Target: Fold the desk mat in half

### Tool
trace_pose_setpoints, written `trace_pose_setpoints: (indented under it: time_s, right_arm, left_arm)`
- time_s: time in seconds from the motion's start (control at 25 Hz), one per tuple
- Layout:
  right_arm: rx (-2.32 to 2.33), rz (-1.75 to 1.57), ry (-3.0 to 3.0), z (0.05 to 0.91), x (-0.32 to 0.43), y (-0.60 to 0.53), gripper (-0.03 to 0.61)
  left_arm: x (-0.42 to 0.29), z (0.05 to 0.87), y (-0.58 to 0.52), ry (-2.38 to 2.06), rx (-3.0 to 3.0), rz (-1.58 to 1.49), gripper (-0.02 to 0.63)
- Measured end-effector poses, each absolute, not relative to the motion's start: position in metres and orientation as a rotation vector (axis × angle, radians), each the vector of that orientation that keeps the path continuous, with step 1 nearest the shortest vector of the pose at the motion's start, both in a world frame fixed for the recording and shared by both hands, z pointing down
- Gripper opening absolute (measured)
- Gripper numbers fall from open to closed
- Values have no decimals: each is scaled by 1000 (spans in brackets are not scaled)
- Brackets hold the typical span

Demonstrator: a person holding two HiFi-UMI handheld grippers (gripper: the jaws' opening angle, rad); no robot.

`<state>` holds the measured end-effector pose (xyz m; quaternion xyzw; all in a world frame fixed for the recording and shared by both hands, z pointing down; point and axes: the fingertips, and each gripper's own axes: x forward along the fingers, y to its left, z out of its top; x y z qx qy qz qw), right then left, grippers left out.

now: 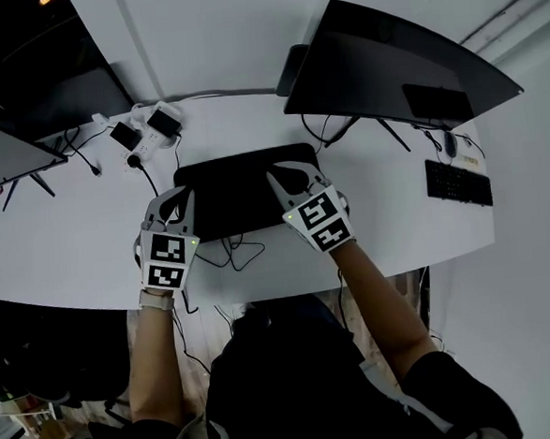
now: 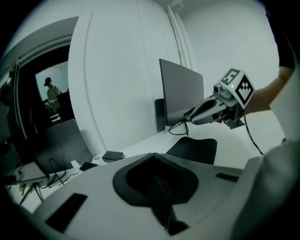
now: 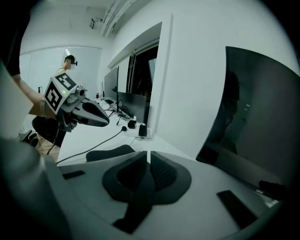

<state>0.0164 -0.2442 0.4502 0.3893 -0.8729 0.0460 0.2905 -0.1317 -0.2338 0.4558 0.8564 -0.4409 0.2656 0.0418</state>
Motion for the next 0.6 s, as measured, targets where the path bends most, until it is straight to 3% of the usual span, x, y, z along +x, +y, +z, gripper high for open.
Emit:
trace_pose_setpoints:
  time_s: [0.6]
  right_arm:
    - [1017, 110, -2572, 368, -37, -157, 34]
  left_arm:
    - [-176, 378, -139, -1493, 2636, 493, 9]
